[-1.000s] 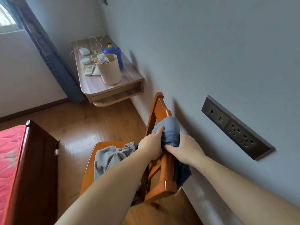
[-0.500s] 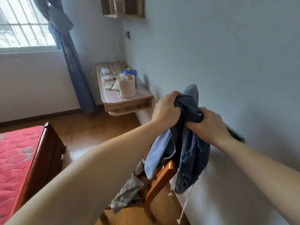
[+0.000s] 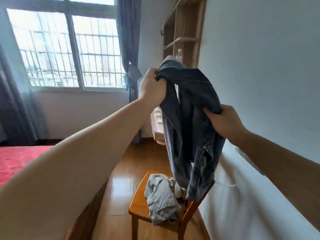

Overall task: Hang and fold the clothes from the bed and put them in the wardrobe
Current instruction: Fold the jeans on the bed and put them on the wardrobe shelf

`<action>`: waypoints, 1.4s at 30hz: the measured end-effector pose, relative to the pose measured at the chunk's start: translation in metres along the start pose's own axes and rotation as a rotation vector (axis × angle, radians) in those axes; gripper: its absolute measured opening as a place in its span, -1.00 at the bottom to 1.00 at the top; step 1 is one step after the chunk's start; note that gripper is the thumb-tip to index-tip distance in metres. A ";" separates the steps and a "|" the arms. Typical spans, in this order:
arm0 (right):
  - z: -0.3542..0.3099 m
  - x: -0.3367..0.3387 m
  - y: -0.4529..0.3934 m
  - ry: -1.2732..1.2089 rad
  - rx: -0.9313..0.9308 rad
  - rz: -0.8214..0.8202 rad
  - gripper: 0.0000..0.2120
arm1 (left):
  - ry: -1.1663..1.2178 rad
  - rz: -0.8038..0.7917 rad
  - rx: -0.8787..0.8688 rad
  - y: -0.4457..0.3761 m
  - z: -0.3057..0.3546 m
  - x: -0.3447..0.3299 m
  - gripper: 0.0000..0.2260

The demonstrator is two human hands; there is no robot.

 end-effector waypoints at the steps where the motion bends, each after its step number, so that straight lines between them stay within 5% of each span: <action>1: -0.016 -0.007 0.014 -0.081 -0.004 -0.047 -0.74 | -0.049 -0.014 0.040 0.014 -0.004 0.024 -0.89; 7: -0.076 -0.082 0.109 -0.382 -0.184 -0.411 -0.77 | -0.082 -0.200 0.444 0.163 -0.005 0.125 -0.67; 12: -0.102 -0.146 0.201 -0.473 -0.363 -0.552 -0.91 | -0.184 -0.231 0.524 0.246 0.036 0.242 -0.68; 16: -0.146 -0.196 0.262 -0.543 -0.473 -0.671 -0.72 | 0.250 -0.334 0.731 0.296 0.080 0.332 -0.59; 19: -0.189 -0.243 0.311 -0.513 -0.511 -0.787 -0.69 | 0.078 -0.352 0.674 0.325 0.091 0.391 -0.68; 22: -0.232 -0.283 0.373 -0.524 -0.498 -0.851 -0.75 | -0.199 -0.193 0.596 0.346 0.083 0.458 -0.70; 26: -0.281 -0.334 0.467 -0.600 -0.289 -1.071 -0.86 | 0.038 0.247 0.545 0.357 0.076 0.560 -0.86; 29: -0.302 -0.375 0.534 -0.482 -0.108 -1.326 -0.68 | 0.122 0.487 0.516 0.344 0.065 0.631 -0.85; 32: -0.303 -0.413 0.575 -0.433 -0.124 -1.609 -0.47 | 0.145 0.556 0.613 0.334 0.040 0.680 -0.75; 37: -0.295 -0.467 0.586 -0.467 -0.195 -1.845 -0.63 | 0.238 0.638 0.694 0.322 -0.017 0.734 -0.67; 39: -0.290 -0.499 0.588 -0.486 -0.171 -1.874 -0.66 | 0.255 0.663 0.679 0.311 -0.036 0.754 -0.74; 42: -0.292 -0.564 0.591 -0.419 0.056 -1.548 -0.78 | 0.241 0.648 0.683 0.292 -0.064 0.783 -0.77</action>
Point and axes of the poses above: each hand's wrist, its own y-axis away from the middle knuckle, its own x-axis out of the back of the hand, z = x × y, the point moved 3 cm from there along -y, towards the middle knuckle, and after that the axes turned 13 degrees about -x, right-handed, at the moved point
